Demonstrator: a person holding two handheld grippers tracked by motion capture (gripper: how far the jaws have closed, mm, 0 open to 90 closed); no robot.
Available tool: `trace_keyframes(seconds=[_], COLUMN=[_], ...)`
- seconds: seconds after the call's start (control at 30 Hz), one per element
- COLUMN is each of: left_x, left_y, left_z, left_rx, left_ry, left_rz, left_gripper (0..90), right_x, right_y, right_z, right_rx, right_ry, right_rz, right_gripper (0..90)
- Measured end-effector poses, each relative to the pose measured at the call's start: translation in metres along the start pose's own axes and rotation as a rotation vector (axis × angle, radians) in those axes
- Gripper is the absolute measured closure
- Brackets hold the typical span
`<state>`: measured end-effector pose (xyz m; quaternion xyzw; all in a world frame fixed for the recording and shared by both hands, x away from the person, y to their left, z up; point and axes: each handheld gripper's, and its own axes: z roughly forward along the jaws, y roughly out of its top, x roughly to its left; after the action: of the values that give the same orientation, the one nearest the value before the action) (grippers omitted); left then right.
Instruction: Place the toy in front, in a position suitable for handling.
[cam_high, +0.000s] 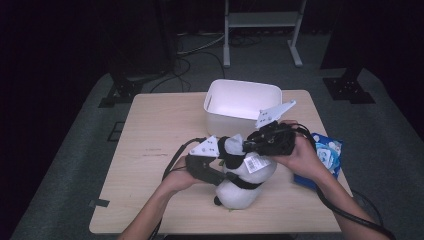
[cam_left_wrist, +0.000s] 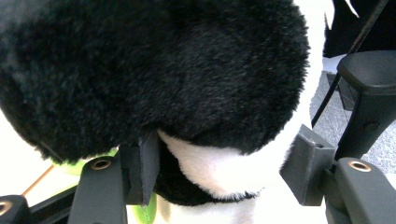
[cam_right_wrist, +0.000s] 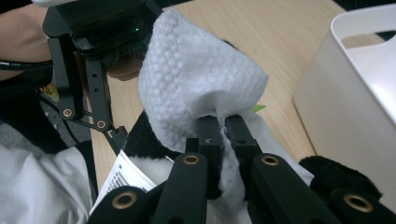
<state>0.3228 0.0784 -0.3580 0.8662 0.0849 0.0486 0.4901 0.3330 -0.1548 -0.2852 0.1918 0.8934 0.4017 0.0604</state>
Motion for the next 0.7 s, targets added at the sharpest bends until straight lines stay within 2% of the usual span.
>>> trace_keyframes(seconds=[0.13, 0.2, 0.3, 0.47, 0.6, 0.63, 0.7], left_x=[0.003, 0.006, 0.009, 0.009, 0.003, 0.002, -0.001], left_y=[-0.001, -0.004, -0.008, -0.008, 0.0, 0.003, 0.006], left_z=[-0.017, -0.025, -0.031, -0.024, -0.011, -0.007, -0.001], left_rx=[-0.003, -0.003, 0.031, 0.058, 0.082, 0.087, 0.092], left_ry=[0.001, 0.006, 0.008, 0.004, 0.013, 0.016, 0.019], left_rz=[0.018, 0.013, 0.011, 0.006, 0.033, 0.038, 0.043], left_gripper=[39.8, 40.4, 40.1, 36.8, 32.2, 29.8, 28.8], right_x=[0.002, 0.004, 0.006, 0.008, 0.004, 0.001, 0.0], right_y=[0.008, 0.012, 0.014, 0.012, 0.002, -0.005, -0.009], right_z=[0.005, 0.012, 0.018, 0.024, 0.013, 0.008, 0.006], right_rx=[-0.02, -0.046, -0.045, 0.004, 0.034, 0.05, 0.051], right_ry=[0.002, 0.008, 0.005, -0.021, -0.045, -0.068, -0.075], right_rz=[0.008, 0.018, 0.021, -0.009, 0.009, 0.011, 0.024], right_gripper=[86.7, 86.7, 86.7, 86.6, 86.5, 86.5, 86.4])
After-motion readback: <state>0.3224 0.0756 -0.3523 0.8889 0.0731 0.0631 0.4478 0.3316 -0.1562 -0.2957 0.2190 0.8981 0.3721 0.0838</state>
